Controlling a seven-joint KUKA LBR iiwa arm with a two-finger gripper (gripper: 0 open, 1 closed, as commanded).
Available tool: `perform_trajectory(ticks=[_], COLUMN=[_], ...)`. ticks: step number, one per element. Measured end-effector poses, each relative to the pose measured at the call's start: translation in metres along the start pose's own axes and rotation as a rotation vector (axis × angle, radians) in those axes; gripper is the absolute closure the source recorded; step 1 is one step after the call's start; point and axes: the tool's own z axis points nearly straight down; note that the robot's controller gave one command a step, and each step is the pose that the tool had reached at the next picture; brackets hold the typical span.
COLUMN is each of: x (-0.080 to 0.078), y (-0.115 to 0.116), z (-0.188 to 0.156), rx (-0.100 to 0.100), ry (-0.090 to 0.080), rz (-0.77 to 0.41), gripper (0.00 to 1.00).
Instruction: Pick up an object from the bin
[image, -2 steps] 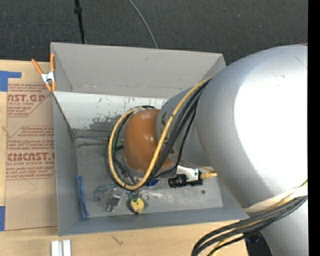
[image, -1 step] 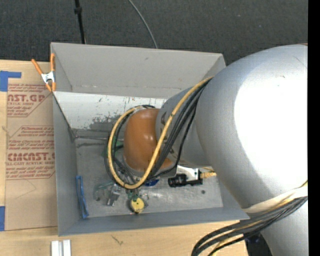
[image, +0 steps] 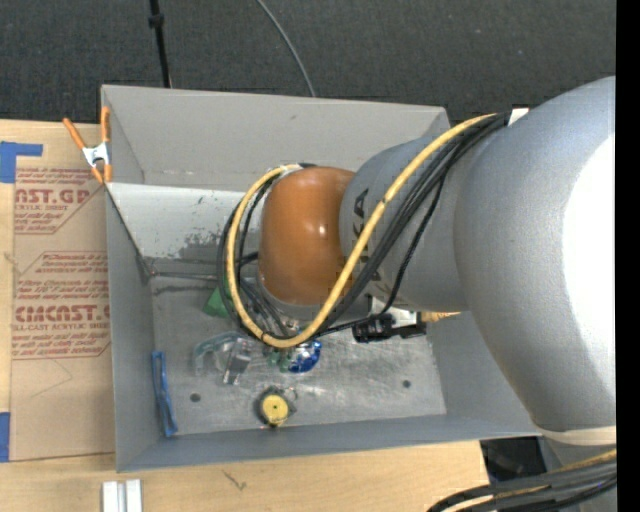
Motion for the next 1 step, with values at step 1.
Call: perform_trajectory(ticks=[1], x=[0.0095], y=[0.0052], z=[-0.1074], rx=[-0.001], ry=[0.0], rz=[-0.043], gripper=[1.0])
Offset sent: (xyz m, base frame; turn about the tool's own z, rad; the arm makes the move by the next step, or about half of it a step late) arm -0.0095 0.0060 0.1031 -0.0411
